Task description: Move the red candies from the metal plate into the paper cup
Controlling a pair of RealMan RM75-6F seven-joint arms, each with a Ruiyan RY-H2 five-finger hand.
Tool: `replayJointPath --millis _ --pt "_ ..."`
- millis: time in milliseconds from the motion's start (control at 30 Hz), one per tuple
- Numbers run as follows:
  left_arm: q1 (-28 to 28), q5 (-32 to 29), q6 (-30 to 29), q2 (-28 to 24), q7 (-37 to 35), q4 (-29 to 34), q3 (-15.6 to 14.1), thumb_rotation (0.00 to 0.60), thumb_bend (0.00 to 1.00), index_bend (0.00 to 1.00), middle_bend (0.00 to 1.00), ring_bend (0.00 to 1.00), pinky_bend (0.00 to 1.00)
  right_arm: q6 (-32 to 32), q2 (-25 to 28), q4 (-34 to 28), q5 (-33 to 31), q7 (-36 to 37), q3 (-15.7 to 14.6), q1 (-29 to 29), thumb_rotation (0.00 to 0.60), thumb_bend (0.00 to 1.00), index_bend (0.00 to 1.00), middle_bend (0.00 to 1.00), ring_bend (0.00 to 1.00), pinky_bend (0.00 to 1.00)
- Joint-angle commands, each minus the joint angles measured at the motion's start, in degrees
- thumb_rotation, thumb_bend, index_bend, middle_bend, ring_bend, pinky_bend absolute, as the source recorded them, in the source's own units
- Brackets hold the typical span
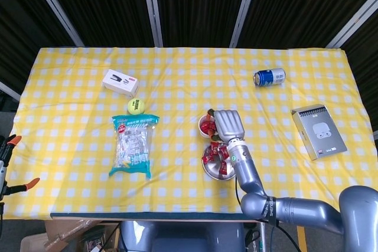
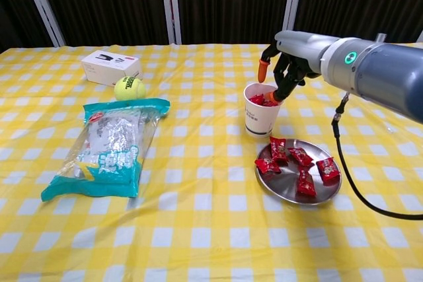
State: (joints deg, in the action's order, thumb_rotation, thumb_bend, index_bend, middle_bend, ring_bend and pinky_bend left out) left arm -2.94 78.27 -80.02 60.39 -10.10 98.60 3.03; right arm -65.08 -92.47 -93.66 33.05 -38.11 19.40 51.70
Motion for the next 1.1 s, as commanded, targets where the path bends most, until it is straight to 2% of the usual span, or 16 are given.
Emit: replayJointPath --millis 33,133,267,500,800,1100 --pt "0.0 0.1 -0.1 0.0 0.0 0.0 0.0 0.600 0.01 0.00 0.00 0.00 0.00 -2.1 1.8 -3.9 1.8 0.3 -1.0 -1.4 0.600 0.38 0.43 0.70 0.80 1.00" --pt "0.1 0.3 -0.4 0.1 0.0 0.0 0.0 0.600 0.01 0.00 0.00 0.00 0.00 -3.8 3.6 -8.2 3.5 0.8 -2.8 -3.2 0.600 0.38 0.43 0.70 0.79 1.00" --pt "0.2 0.7 -0.7 0.2 0.0 -0.2 -0.1 0.600 0.01 0.00 0.00 0.00 0.00 -5.0 5.3 -13.0 6.7 2.0 -6.8 -6.1 0.600 0.38 0.43 0.70 0.79 1.00" --pt "0.4 1.5 -1.4 0.5 0.1 -0.6 -0.2 0.600 0.01 0.00 0.00 0.00 0.00 -5.6 5.0 -13.5 9.9 3.0 -12.2 -9.2 0.600 0.36 0.38 0.70 0.78 1.00" --pt "0.4 1.6 -1.8 0.9 1.0 -0.4 -0.1 0.600 0.01 0.00 0.00 0.00 0.00 -4.9 3.3 -11.7 9.4 3.7 -15.4 -11.5 0.600 0.28 0.34 0.70 0.76 1.00" --pt "0.3 1.1 -1.6 0.9 1.3 -0.2 0.0 0.600 0.01 0.00 0.00 0.00 0.00 -3.4 2.1 -8.7 7.7 3.8 -15.1 -12.0 0.600 0.27 0.33 0.70 0.76 1.00"
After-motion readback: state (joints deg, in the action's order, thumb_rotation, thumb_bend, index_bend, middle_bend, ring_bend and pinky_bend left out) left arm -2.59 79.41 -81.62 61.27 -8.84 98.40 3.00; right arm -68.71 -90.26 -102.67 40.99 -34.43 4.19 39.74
